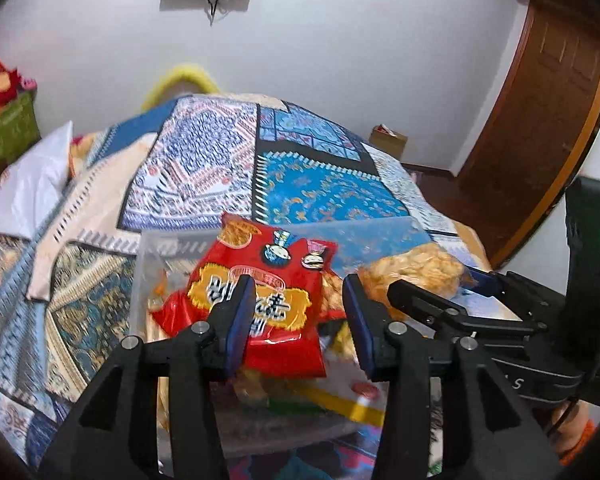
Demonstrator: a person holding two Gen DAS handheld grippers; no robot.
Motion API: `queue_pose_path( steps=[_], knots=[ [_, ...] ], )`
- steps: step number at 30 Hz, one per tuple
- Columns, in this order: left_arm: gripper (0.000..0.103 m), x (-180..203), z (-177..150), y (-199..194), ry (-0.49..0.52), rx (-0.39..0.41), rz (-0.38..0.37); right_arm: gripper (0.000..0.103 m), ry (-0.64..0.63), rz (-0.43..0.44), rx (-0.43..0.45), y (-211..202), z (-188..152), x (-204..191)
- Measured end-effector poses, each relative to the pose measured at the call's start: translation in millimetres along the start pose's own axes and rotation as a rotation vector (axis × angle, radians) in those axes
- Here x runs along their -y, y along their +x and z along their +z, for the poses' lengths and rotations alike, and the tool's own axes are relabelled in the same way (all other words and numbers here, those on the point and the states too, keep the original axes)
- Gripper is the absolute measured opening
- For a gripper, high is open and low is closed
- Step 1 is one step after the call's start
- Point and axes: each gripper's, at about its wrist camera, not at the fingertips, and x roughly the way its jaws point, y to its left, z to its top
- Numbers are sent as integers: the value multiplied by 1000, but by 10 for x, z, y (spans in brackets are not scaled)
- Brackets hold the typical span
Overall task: Organize snacks
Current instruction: 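Drop the red chip bag into the box with the left tool while the right drops the pastry tray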
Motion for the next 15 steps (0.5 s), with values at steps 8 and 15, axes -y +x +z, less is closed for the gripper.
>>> queue_pose_path(
  steps=[8,15],
  knots=[
    [50,39,-68,-502,26,41,-21,75,-33,1,79,-488,-45,-102],
    [56,-80,-254,-964,57,72,25,76,-58,2,121,-842,-216,-226]
  ],
)
